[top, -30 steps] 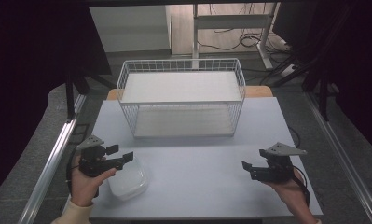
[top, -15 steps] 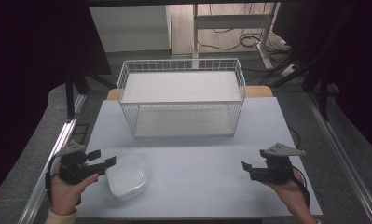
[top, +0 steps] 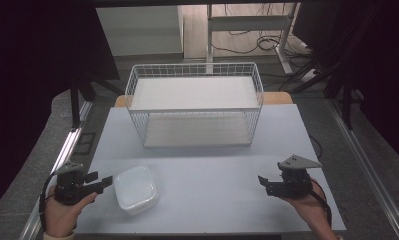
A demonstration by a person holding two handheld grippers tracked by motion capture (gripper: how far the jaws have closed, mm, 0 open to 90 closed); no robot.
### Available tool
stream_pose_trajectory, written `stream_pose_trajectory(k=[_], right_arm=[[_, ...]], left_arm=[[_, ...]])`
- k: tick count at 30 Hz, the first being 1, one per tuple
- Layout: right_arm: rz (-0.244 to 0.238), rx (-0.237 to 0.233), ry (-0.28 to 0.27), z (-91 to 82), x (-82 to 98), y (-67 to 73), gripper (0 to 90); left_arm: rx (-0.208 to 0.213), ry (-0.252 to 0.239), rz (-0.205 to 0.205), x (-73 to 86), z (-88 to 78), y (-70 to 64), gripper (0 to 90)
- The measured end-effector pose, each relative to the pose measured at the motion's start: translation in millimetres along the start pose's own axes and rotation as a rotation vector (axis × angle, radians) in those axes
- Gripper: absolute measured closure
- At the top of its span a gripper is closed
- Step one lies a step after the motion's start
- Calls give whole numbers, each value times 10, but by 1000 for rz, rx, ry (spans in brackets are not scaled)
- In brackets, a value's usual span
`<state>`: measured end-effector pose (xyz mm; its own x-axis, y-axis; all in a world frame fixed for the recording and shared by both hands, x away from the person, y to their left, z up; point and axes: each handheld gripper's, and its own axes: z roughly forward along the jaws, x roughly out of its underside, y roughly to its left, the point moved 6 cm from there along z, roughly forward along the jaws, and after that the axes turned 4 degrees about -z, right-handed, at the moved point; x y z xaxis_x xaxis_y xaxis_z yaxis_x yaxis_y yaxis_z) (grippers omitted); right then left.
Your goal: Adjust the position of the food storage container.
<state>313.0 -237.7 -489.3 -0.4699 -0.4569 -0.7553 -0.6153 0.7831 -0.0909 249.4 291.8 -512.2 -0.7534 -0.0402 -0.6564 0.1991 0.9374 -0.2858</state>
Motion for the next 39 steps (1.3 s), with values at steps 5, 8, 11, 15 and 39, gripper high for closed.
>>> stream_pose_trajectory(k=[5, 8, 11, 15, 39], right_arm=[[15, -2, 1, 15, 8, -17, 182], [22, -4, 3, 23, 16, -25, 182], [20, -3, 5, 24, 17, -20, 181], [19, 4, 8, 35, 25, -25, 180], [21, -2, 17, 75, 41, -22, 175]], left_arm=[[0, 61, -10, 130, 96, 42, 625], [-11, 98, -10, 202, 139, 49, 752], [-11, 132, 3, 257, 167, 30, 817], [2, 156, 7, 315, 195, 10, 860], [85, 232, 31, 303, 471, -174, 898]])
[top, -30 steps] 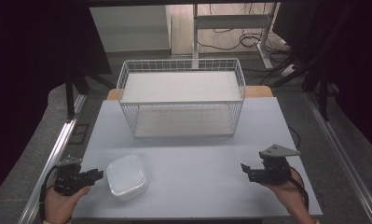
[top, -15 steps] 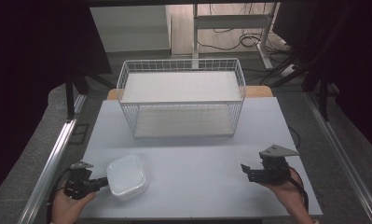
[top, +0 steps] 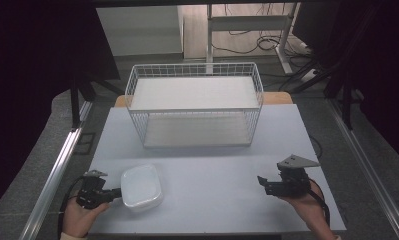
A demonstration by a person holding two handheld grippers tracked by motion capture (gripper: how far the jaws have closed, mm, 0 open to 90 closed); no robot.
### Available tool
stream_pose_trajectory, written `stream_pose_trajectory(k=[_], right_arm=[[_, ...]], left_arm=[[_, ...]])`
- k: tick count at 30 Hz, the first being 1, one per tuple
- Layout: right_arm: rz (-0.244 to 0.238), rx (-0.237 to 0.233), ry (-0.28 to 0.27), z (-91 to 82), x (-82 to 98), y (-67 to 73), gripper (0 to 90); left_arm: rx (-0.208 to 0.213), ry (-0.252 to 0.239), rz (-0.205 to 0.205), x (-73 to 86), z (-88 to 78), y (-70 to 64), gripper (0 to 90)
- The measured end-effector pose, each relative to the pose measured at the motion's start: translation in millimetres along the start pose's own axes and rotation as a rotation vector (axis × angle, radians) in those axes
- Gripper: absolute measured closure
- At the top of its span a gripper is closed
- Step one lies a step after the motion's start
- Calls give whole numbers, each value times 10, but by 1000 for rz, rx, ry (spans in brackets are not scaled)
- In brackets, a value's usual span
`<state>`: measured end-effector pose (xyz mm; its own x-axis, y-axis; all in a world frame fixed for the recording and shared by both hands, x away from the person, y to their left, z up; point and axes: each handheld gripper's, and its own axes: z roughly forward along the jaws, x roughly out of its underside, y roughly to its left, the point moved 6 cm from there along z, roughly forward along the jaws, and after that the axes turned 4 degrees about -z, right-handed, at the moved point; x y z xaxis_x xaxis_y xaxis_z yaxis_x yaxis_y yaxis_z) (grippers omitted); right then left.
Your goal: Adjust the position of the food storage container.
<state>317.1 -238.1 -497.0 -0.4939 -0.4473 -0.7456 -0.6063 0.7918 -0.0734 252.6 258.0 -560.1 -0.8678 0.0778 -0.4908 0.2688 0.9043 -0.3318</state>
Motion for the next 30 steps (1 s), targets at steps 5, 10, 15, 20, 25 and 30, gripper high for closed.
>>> stream_pose_trajectory(k=[5, 10, 15, 20, 25, 30], right_arm=[[1, 1, -1, -8, -1, -7, 175], [0, 0, 0, -9, 1, -5, 175], [1, 1, 0, -8, -2, -8, 175], [0, -6, -8, -16, -12, -1, 175], [0, -6, -9, -30, -22, 4, 175], [4, -1, -8, -28, -15, -11, 175]], left_arm=[[14, 10, 17, -53, 64, -67, 898], [25, 18, 28, -93, 105, -113, 898], [44, 26, 40, -126, 140, -169, 898], [60, 33, 60, -170, 169, -245, 898], [67, 37, 76, -217, 202, -301, 897], [72, 43, 87, -237, 228, -341, 897]])
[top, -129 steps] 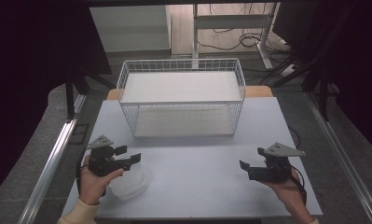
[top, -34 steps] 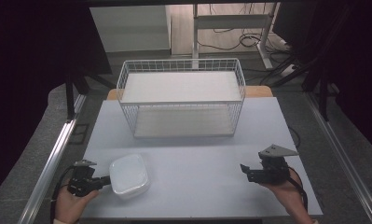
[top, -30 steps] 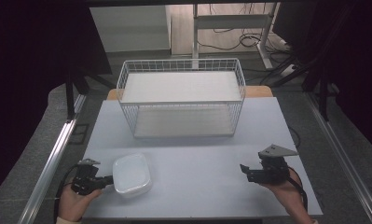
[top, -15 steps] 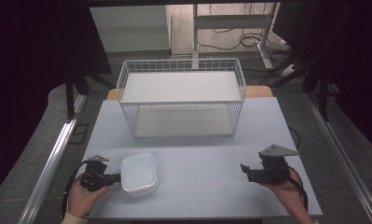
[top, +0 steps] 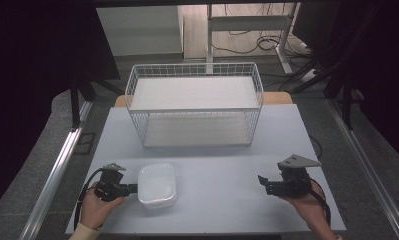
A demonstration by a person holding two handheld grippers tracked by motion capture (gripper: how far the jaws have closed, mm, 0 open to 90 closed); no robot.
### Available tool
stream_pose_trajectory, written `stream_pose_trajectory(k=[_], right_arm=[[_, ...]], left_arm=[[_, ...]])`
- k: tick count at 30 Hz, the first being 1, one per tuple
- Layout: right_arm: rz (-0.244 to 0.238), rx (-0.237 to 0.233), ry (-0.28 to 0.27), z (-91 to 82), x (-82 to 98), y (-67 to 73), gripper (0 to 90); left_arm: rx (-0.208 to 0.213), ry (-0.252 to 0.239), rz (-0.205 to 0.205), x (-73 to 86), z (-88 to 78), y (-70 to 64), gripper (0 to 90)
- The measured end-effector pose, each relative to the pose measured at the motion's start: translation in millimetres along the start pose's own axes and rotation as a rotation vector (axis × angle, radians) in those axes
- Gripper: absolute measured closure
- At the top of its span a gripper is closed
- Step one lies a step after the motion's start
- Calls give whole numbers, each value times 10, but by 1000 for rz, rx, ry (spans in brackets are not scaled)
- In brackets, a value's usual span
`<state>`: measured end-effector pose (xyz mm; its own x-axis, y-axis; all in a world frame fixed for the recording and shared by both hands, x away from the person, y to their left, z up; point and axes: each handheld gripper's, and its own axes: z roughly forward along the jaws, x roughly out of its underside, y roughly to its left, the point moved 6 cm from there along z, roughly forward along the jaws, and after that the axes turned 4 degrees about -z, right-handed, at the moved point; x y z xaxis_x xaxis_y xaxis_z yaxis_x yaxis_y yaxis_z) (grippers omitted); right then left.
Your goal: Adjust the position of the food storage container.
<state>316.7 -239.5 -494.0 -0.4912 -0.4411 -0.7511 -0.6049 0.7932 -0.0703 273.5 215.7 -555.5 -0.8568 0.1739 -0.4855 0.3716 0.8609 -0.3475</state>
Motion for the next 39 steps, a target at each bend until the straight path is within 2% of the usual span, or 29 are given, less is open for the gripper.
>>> stream_pose_trajectory(k=[16, 21, 39], right_arm=[[-3, 3, -2, 0, -6, 7, 175], [9, 24, -14, -14, -8, -26, 176], [13, 29, -19, -23, -9, -39, 176]], left_arm=[[31, 18, 33, -100, 106, -145, 898], [43, 19, 43, -158, 169, -221, 898], [58, 38, 90, -271, 283, -390, 898]])
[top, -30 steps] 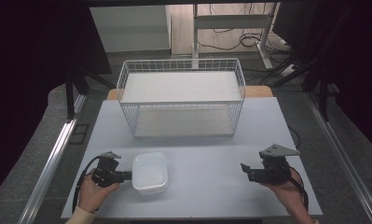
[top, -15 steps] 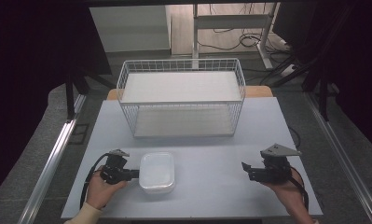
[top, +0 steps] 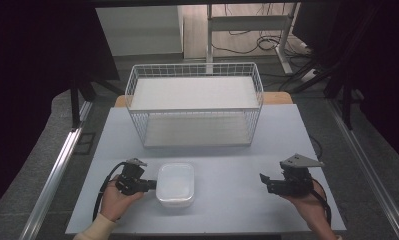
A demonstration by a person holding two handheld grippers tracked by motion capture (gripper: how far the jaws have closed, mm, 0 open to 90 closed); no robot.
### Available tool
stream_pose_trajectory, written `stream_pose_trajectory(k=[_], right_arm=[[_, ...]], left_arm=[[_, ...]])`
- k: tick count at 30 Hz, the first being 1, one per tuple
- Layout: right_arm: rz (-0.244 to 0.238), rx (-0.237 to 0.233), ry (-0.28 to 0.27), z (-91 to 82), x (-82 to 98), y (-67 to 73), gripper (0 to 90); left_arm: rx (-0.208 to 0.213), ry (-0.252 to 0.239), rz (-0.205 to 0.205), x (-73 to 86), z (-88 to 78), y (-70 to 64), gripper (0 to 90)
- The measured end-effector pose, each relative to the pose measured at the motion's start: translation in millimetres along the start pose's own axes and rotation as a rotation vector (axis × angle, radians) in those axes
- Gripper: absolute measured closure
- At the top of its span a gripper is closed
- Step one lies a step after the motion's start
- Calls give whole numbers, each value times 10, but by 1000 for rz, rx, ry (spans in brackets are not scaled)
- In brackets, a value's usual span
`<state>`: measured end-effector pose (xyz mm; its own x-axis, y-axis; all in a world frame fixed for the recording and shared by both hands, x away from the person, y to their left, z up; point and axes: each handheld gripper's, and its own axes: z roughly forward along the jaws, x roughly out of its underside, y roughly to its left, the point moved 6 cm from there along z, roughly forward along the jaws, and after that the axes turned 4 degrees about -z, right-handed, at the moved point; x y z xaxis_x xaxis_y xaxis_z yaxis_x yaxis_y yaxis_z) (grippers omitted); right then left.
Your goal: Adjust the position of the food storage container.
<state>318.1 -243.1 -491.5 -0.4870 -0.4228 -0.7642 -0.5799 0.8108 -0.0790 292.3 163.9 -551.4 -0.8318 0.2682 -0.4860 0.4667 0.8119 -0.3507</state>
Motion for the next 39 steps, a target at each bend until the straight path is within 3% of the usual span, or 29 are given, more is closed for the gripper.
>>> stream_pose_trajectory(k=[4, 18, 30, 35, 39], right_arm=[[-1, -1, 0, -1, -1, 3, 176], [6, -5, -1, 2, 2, -6, 176], [6, -8, 0, 5, 7, -7, 176], [4, -9, 1, 8, 7, 3, 176], [13, -24, -6, 0, 1, 12, 176]], left_arm=[[3, 3, 6, -18, 27, -44, 898], [37, 42, 88, -178, 225, -372, 898], [48, 37, 152, -328, 352, -633, 899], [51, 41, 163, -329, 369, -643, 899], [47, 9, 147, -335, 304, -600, 900]])
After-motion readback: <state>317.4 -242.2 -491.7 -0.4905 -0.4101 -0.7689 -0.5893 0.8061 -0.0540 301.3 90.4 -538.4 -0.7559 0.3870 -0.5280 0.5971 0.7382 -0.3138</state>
